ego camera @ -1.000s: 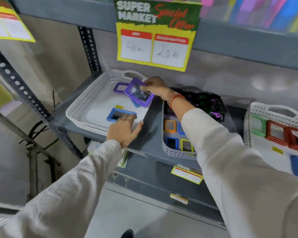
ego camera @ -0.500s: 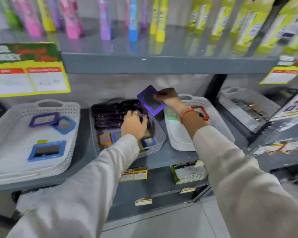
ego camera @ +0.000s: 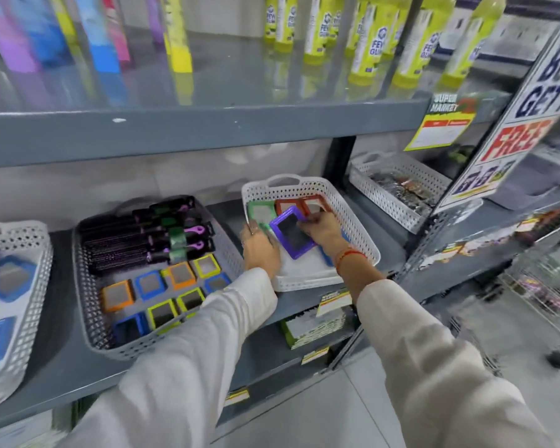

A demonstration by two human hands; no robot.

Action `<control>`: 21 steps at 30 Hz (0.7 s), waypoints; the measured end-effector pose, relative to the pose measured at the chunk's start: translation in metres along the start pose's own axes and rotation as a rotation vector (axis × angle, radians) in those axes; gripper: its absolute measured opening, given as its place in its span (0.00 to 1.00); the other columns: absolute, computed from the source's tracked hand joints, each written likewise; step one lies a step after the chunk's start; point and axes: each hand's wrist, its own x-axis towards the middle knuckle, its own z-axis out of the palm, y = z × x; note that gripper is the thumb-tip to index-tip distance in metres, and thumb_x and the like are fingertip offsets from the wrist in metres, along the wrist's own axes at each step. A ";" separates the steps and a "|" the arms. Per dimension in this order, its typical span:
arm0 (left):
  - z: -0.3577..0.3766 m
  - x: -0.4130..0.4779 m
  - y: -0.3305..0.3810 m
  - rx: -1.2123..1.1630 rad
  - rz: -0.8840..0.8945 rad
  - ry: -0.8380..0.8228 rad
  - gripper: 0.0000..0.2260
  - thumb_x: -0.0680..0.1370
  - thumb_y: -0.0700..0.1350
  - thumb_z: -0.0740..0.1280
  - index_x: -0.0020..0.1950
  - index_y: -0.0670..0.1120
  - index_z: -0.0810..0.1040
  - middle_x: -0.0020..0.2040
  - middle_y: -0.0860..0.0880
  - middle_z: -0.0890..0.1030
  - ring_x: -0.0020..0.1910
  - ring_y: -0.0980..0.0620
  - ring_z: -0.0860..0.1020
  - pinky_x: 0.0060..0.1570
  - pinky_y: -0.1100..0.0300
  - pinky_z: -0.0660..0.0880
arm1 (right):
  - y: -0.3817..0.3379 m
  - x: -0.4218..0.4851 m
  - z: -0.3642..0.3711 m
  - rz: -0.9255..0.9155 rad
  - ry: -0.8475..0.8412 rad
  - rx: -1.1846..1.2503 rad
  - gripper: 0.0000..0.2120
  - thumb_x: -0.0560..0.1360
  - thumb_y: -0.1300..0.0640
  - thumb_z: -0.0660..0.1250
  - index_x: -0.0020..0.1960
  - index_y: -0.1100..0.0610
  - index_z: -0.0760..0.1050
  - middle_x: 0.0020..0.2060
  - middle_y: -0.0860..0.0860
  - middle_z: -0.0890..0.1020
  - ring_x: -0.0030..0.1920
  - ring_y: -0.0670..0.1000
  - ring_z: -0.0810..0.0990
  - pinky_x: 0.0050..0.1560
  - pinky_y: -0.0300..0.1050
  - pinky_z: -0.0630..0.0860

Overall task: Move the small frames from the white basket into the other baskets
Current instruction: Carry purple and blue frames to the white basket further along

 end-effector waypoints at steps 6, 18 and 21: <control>0.018 0.001 -0.002 0.063 -0.077 -0.101 0.27 0.80 0.39 0.55 0.77 0.36 0.48 0.78 0.39 0.49 0.74 0.38 0.60 0.73 0.49 0.60 | 0.021 -0.001 0.003 0.156 -0.013 -0.183 0.17 0.74 0.59 0.68 0.60 0.67 0.75 0.58 0.62 0.80 0.60 0.61 0.79 0.57 0.47 0.75; 0.024 0.005 -0.013 0.164 -0.104 -0.104 0.29 0.78 0.27 0.53 0.77 0.38 0.47 0.78 0.42 0.47 0.71 0.38 0.66 0.70 0.49 0.62 | 0.028 -0.004 0.016 0.221 -0.022 -0.309 0.15 0.78 0.60 0.61 0.63 0.63 0.71 0.62 0.61 0.77 0.61 0.61 0.78 0.61 0.51 0.75; 0.022 0.003 -0.014 0.162 -0.091 -0.110 0.30 0.77 0.26 0.52 0.77 0.39 0.46 0.78 0.42 0.46 0.71 0.37 0.65 0.71 0.49 0.61 | 0.026 -0.006 0.021 0.198 -0.012 -0.382 0.16 0.76 0.57 0.64 0.62 0.62 0.72 0.61 0.60 0.78 0.60 0.61 0.78 0.61 0.53 0.76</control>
